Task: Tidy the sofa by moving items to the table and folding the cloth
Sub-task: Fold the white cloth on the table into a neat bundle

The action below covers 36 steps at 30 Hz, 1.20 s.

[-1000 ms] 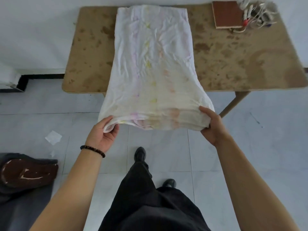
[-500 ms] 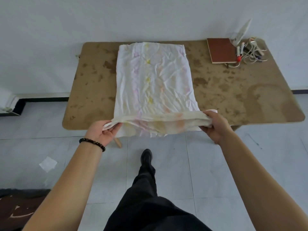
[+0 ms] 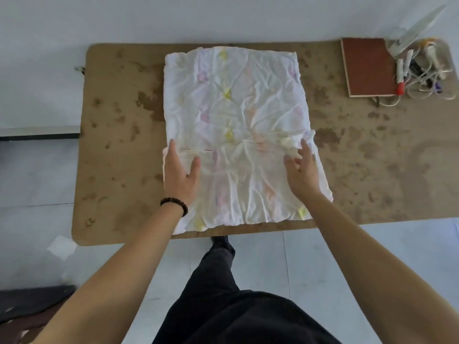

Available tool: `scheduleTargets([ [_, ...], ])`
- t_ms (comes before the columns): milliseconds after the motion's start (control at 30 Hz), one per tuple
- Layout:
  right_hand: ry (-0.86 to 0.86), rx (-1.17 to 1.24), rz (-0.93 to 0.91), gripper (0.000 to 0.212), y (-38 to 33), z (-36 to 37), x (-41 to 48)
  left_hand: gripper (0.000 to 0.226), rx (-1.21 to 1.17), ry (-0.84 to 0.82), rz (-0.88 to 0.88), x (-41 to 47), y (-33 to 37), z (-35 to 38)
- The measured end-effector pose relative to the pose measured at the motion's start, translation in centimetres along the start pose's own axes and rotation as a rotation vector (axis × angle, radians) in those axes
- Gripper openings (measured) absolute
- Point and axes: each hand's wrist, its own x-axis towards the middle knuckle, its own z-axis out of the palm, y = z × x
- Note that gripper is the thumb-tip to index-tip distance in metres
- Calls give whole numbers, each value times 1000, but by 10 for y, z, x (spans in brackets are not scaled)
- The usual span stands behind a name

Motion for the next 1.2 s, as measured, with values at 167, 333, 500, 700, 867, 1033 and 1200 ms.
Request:
scheduleTargets([
  [167, -205, -712, -497, 59, 22, 39, -3, 74, 872, -307, 287, 1, -39, 35],
  [333, -329, -869, -196, 102, 32, 36, 28, 73, 995, -363, 295, 34, -57, 28],
  [500, -272, -863, -260, 96, 22, 38, 28, 64, 966, -235, 377, 40, -41, 36],
  [700, -280, -904, -271, 89, 17, 50, 56, 68, 1071, -265, 296, 78, -47, 33],
  [867, -305, -900, -291, 90, 18, 49, 57, 66, 1005, -185, 313, 60, -35, 36],
  [1033, -140, -756, -708, 69, 31, 35, -5, 63, 937, -146, 675, -20, -21, 24],
  [1200, -264, -906, -601, 77, 93, 25, -48, 77, 1088, -329, 465, -71, -83, 19],
])
